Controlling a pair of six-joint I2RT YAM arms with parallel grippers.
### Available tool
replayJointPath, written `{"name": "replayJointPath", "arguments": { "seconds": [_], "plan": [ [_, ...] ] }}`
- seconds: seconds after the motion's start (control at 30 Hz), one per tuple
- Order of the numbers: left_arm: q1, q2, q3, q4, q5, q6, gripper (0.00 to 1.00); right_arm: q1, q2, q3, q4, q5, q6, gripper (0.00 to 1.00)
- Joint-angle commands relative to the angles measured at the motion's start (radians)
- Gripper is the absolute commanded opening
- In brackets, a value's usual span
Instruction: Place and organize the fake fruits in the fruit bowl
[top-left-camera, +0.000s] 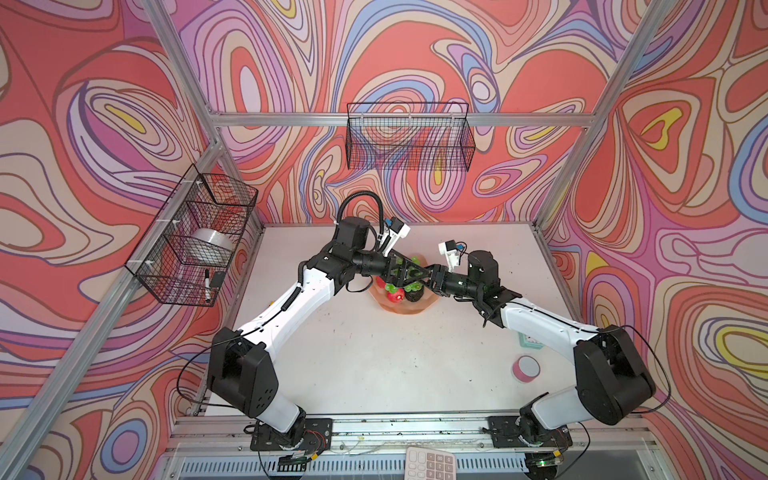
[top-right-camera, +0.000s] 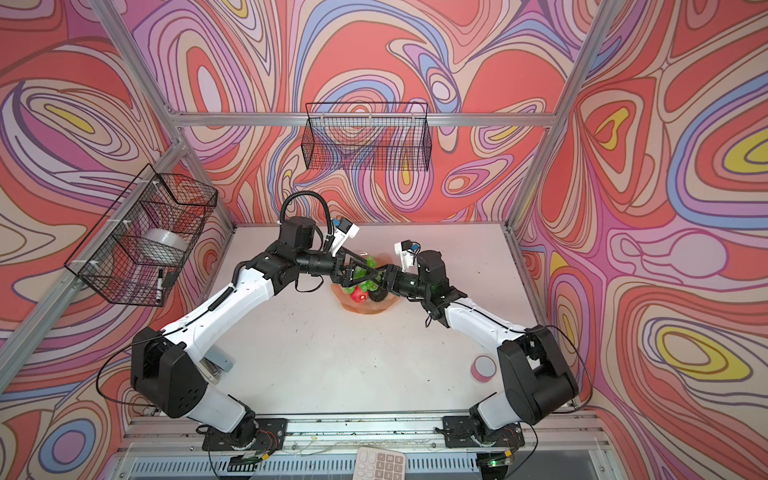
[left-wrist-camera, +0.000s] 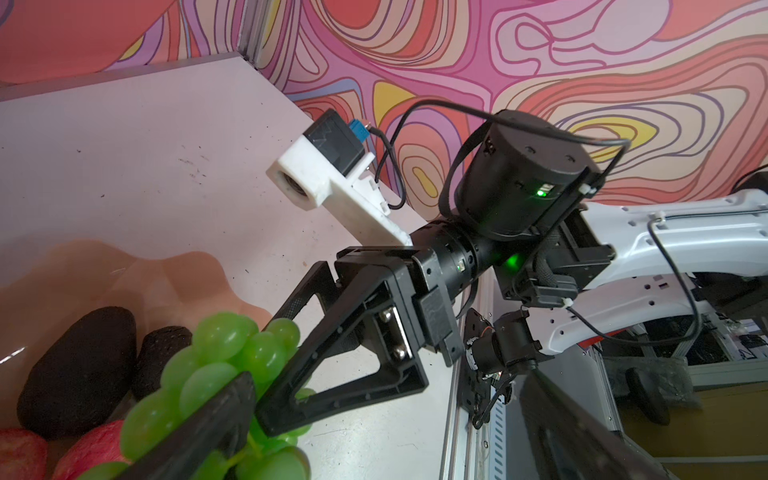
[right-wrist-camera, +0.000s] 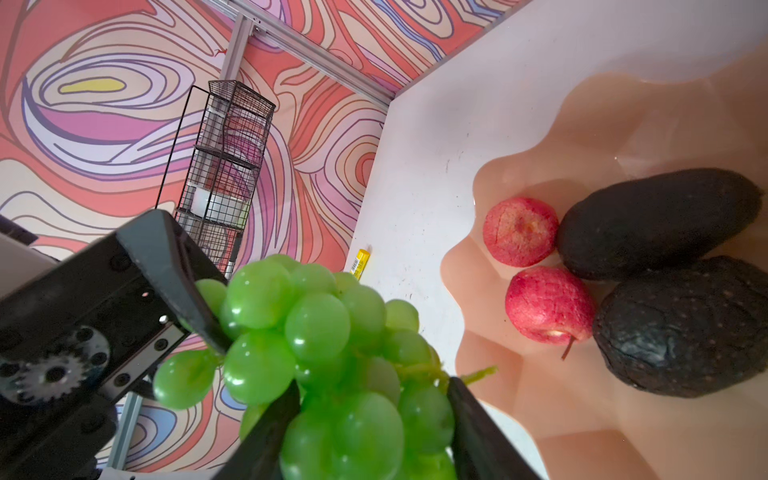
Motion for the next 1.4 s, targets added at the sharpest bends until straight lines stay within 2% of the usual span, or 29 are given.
{"name": "replayJointPath", "arguments": {
  "seconds": [0.0,0.1,0.2,0.47,0.57,0.67,0.73,0.9,1.0,1.1,1.37],
  "plan": [
    [0.012,-0.052,-0.019,0.137,0.089,-0.055,1.00,0.003,0.023,-0.012,0.015,0.036,0.015,0.46],
    [0.031,-0.067,-0.057,0.225,0.107,-0.115,1.00,0.002,0.036,-0.021,0.016,0.041,0.029,0.39],
    [0.037,-0.075,-0.067,0.242,0.117,-0.129,1.00,0.004,0.045,-0.031,0.015,0.048,0.039,0.36],
    [0.060,-0.095,-0.130,0.377,0.142,-0.203,1.00,0.004,0.038,-0.047,-0.020,0.075,0.028,0.34],
    [0.064,-0.100,-0.153,0.390,0.121,-0.199,1.00,0.004,0.011,-0.066,0.020,0.056,0.018,0.43],
    [0.072,-0.103,-0.179,0.403,0.096,-0.193,1.00,0.003,-0.049,-0.102,0.078,0.047,0.007,0.69],
    [0.075,-0.110,-0.219,0.478,0.086,-0.217,1.00,0.003,-0.085,-0.117,0.099,0.035,0.004,0.80],
    [0.080,-0.129,-0.319,0.708,0.085,-0.276,1.00,0.002,-0.132,-0.174,0.242,0.010,0.078,0.98],
    [0.083,-0.128,-0.352,0.791,0.089,-0.305,1.00,0.003,-0.138,-0.217,0.362,0.007,0.129,0.98],
    [0.087,-0.119,-0.370,0.857,0.106,-0.344,1.00,0.004,-0.133,-0.220,0.384,-0.004,0.122,0.98],
    [0.101,-0.045,-0.405,1.201,0.205,-0.602,1.00,0.007,-0.109,-0.181,0.333,0.021,-0.004,0.98]
  ]
}}
